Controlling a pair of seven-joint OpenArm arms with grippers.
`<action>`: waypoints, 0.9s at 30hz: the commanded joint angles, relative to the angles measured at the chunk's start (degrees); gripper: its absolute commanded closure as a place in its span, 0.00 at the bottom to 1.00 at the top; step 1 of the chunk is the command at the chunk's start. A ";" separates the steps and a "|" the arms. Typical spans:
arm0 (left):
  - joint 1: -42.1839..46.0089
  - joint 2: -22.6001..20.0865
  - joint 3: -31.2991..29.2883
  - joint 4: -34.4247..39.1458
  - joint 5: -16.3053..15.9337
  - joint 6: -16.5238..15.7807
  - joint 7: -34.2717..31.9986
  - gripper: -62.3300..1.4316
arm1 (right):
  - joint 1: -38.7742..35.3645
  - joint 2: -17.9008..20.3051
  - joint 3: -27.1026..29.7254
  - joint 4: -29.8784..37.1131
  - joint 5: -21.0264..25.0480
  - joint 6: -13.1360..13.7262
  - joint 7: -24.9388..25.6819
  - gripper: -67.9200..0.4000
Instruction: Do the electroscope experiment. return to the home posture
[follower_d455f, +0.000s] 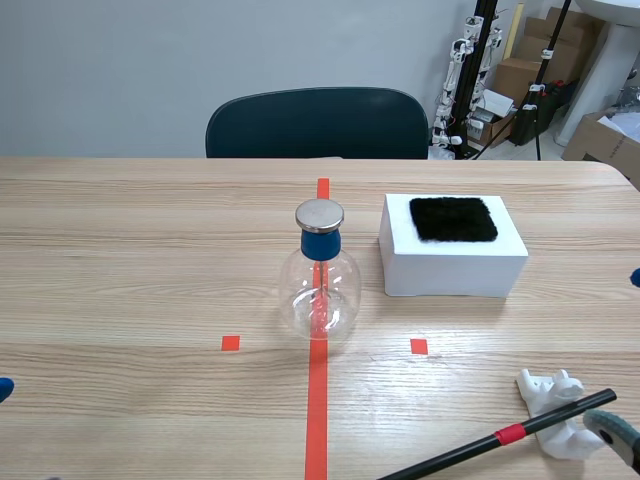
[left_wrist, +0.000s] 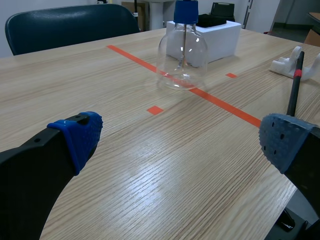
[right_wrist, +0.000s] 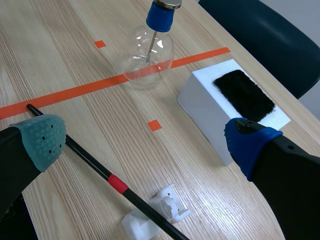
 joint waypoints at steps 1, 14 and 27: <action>0.33 -0.17 -0.07 0.66 -0.59 -0.04 -2.86 0.00 | 0.68 0.90 -0.22 0.44 1.07 0.04 0.85 0.00; 0.33 -0.17 -0.07 0.66 -0.59 -0.04 -2.86 0.00 | 0.68 0.90 -0.22 0.44 1.05 0.04 1.29 0.00; 15.02 -2.91 -5.75 13.05 -15.72 -0.74 1.70 0.00 | 0.68 0.92 -0.20 1.09 1.05 0.31 1.25 0.00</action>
